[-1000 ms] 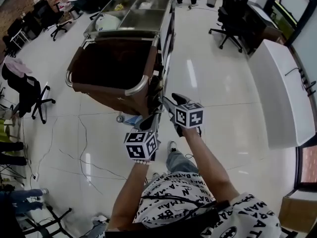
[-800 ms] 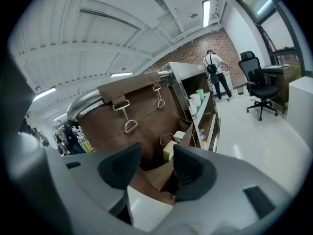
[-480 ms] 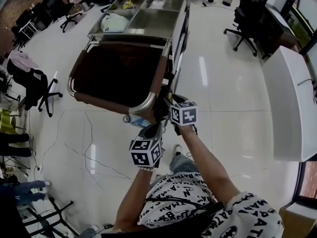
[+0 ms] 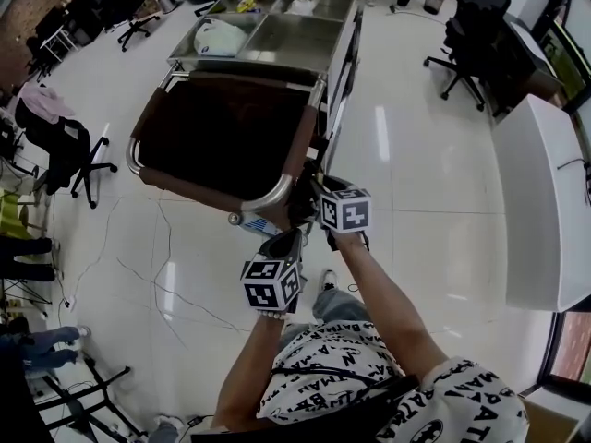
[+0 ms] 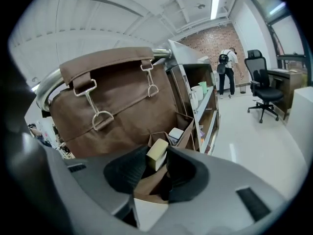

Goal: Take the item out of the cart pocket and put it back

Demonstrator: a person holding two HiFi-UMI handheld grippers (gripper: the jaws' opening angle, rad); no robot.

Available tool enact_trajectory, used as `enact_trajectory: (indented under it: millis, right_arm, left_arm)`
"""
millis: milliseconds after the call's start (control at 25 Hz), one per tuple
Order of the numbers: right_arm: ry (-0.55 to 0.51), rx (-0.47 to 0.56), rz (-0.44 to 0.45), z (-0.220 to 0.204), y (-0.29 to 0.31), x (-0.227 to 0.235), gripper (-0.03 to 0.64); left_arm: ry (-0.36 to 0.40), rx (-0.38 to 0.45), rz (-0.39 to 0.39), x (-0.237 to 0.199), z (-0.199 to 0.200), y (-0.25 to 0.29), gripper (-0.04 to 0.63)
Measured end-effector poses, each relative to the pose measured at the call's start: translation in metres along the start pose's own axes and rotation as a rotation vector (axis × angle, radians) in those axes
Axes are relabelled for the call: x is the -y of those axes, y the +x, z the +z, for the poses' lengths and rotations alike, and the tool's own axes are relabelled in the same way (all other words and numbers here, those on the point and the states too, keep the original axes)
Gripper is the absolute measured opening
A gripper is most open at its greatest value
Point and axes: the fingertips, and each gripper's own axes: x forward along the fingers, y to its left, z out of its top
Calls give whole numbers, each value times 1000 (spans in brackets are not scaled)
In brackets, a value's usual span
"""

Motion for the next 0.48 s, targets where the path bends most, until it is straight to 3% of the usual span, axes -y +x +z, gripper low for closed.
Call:
enact_trajectory:
  millis: [200,480]
  right_arm:
    - [-24,87,-23,26,-27,-4,95]
    - [-46,182,-59,42,-71,-19,89]
  left_arm:
    - [4,11,-14,1,0,-8,0]
    - [32,35,-57,11,-2,-35,0]
